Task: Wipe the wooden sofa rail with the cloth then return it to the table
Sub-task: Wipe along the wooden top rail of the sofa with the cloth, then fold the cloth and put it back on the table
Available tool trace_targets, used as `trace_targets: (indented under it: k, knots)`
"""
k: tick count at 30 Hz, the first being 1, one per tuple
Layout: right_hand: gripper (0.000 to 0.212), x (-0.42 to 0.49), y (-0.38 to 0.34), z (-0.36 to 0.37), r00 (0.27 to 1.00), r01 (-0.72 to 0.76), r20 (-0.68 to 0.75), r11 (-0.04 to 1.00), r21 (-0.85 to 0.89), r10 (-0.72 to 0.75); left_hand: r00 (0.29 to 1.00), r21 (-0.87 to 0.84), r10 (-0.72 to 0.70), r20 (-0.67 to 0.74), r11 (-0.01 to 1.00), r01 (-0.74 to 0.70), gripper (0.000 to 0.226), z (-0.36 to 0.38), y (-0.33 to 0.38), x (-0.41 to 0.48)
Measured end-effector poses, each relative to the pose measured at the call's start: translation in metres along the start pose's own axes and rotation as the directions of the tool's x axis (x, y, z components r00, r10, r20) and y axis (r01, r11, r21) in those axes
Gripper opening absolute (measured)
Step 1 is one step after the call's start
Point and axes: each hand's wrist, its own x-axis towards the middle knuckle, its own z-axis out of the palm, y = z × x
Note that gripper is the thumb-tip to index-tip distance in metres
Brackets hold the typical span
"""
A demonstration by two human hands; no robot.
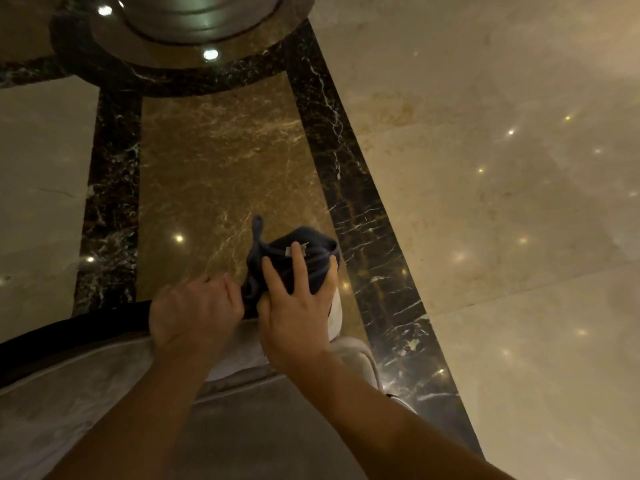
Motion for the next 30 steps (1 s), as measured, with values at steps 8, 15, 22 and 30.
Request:
trace_targets:
  k: [8, 15, 22, 30]
  knots:
    - [0.044, 0.044, 0.027, -0.027, 0.969, 0.160, 0.175, 0.983, 0.090, -0.174, 0.999, 0.070, -0.027, 0.031, 0.997, 0.024, 0.042, 0.001, 0.001, -0.001]
    - [0.034, 0.088, 0.009, -0.035, 0.876, 0.363, 0.388, 0.922, -0.139, -0.286, 0.999, 0.087, 0.036, 0.021, 0.995, -0.038, 0.043, 0.002, -0.002, -0.004]
    - [0.030, 0.068, 0.009, -0.047, 0.805, 0.549, 0.338, 0.828, -0.111, -0.488, 0.961, 0.195, -0.129, 0.245, 0.977, 0.081, 0.042, -0.018, 0.009, -0.004]
    - [0.026, -0.010, 0.040, -0.061, 0.677, 0.569, 0.499, 0.815, 0.112, -0.541, 0.908, -0.351, -0.382, 0.171, 0.838, 0.419, 0.042, -0.040, 0.068, -0.059]
